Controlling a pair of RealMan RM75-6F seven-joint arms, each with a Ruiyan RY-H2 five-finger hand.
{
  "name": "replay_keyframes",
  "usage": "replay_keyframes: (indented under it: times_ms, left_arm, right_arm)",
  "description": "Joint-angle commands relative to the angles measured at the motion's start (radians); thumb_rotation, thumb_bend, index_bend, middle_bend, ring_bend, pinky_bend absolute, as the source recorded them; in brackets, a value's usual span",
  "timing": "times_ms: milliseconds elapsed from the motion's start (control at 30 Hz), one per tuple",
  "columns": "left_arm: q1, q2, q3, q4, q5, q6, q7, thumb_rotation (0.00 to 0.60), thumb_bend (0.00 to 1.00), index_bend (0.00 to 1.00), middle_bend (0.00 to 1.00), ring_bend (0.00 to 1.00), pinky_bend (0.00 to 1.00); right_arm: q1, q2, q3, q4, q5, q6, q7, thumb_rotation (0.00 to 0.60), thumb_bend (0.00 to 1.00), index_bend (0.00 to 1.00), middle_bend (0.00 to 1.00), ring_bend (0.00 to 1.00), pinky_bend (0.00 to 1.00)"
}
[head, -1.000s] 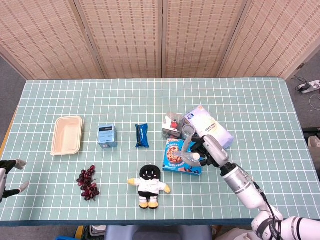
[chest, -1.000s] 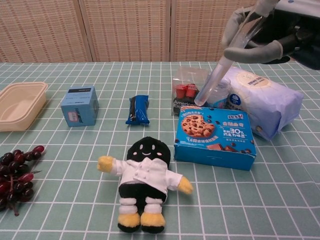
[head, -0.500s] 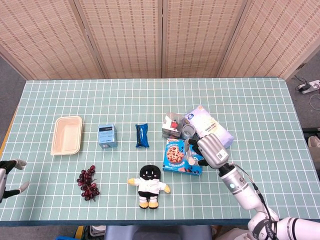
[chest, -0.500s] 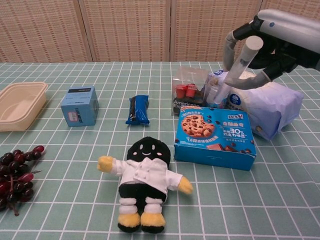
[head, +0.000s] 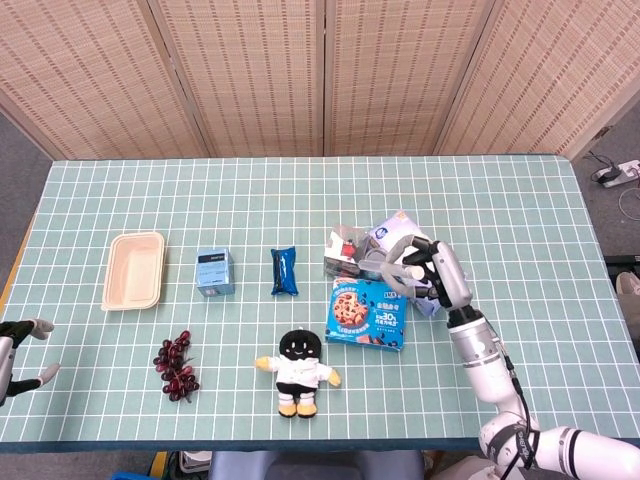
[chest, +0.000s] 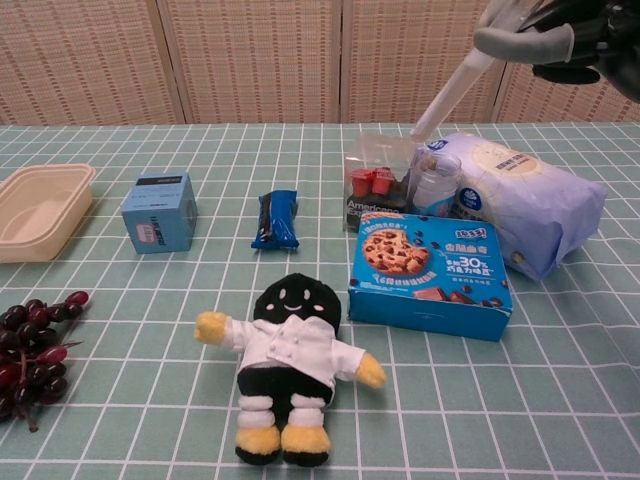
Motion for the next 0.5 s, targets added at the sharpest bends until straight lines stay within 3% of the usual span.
replay_keyframes:
  times_ms: [33, 500]
  left_arm:
    - [0.000, 0.000, 0.000, -0.001, 0.000, 0.000, -0.001, 0.600, 0.19, 0.46, 0.44, 0.34, 0.44]
    - [0.001, 0.001, 0.001, -0.002, 0.001, 0.001, -0.001, 0.600, 0.19, 0.46, 0.44, 0.34, 0.44]
  right_arm:
    - [0.000, -0.008, 0.008, 0.012, 0.014, -0.001, -0.003, 0.600, 0.43, 0.77, 1.00, 1.00, 1.00]
    - [0.007, -0.026, 0.049, 0.045, 0.096, -0.020, -0.062, 0.600, 0.43, 0.77, 1.00, 1.00, 1.00]
